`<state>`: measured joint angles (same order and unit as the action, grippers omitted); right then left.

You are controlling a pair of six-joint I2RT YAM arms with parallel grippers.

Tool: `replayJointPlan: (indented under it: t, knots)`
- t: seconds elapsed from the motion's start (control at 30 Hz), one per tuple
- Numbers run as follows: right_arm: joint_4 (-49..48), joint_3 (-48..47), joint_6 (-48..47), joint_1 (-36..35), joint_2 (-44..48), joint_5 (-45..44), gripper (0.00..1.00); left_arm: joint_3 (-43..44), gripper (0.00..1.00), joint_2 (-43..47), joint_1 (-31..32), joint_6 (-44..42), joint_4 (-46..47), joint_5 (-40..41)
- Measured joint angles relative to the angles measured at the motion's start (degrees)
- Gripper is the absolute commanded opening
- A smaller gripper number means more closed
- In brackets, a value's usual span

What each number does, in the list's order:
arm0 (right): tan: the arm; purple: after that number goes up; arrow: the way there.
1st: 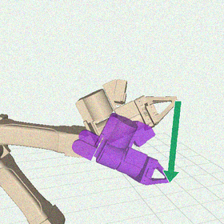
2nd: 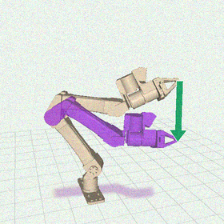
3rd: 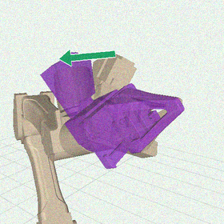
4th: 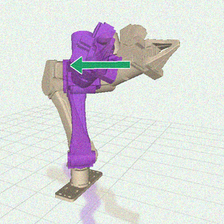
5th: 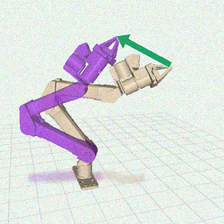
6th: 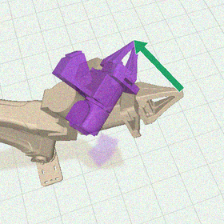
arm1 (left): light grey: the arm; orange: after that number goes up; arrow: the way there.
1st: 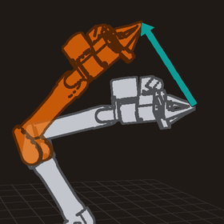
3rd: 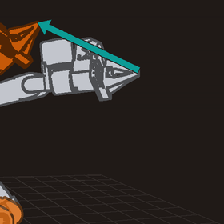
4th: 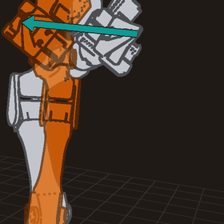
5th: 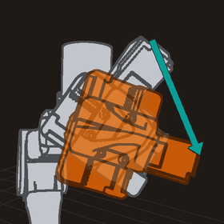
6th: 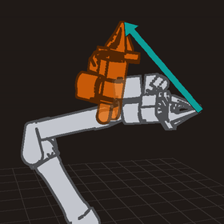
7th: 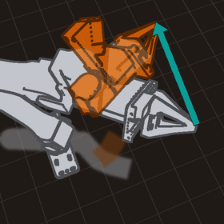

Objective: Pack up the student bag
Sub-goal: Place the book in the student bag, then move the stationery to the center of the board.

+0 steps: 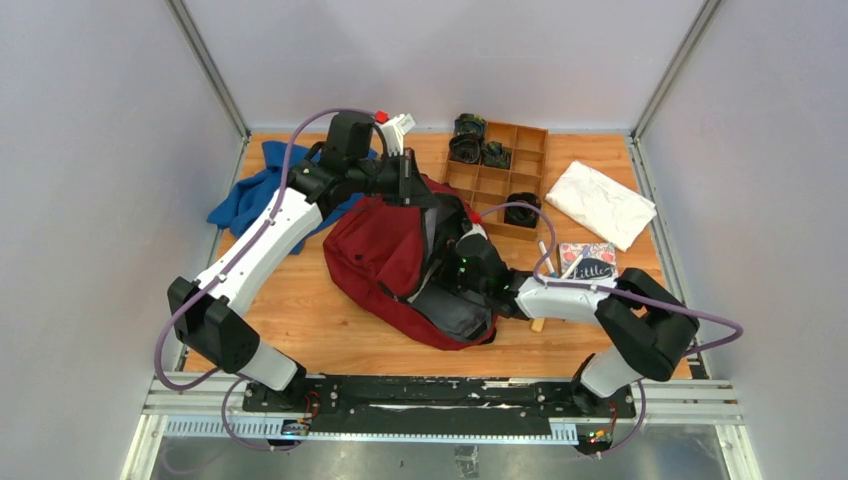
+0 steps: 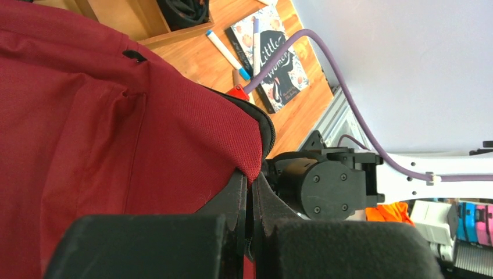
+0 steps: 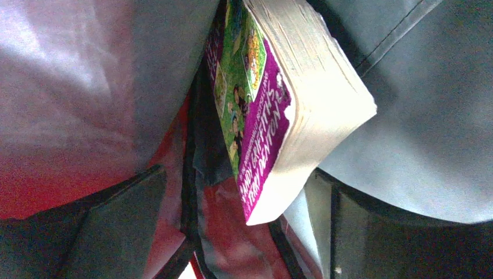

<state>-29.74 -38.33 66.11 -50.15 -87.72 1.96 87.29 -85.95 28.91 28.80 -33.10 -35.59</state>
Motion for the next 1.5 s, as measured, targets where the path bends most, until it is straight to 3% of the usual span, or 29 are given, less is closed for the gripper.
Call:
replayJointPlan:
  t: [0.3,0.33,0.6,0.8,1.1,1.2,1.4,1.5]
  knots:
    - [3.41,0.68,-2.78,0.0,0.87,2.14,0.04,-1.4,0.0,0.11,-0.07,-0.2,0.87,-0.31]
    - [3.43,0.68,-3.08,0.0,0.59,2.47,0.0,-1.44,0.0,0.11,-0.07,-0.17,0.98,-0.37]
    - [3.63,1.92,-3.17,0.0,0.57,3.37,0.0,-3.58,0.0,0.52,-0.33,0.15,4.72,-4.39]
    - [3.23,9.33,-1.2,0.02,7.63,-1.27,0.0,-3.74,0.0,0.52,-0.35,-0.28,4.9,-6.36]
    - [-0.7,9.9,-1.09,0.02,12.87,-7.87,0.0,-5.6,0.0,1.49,-0.57,-0.07,6.34,-7.41]
    - [0.52,9.29,-2.05,0.02,12.7,-8.33,0.1,-5.62,0.0,1.68,-0.7,-0.07,6.34,-7.37]
    - [14.29,5.35,-7.1,0.09,18.25,-12.22,0.53,-5.79,0.0,2.75,-0.72,-0.33,6.32,-7.26]
    - [27.26,2.89,-11.72,1.57,27.32,-16.83,0.59,-8.41,0.0,4.85,-0.76,0.07,8.33,-7.28]
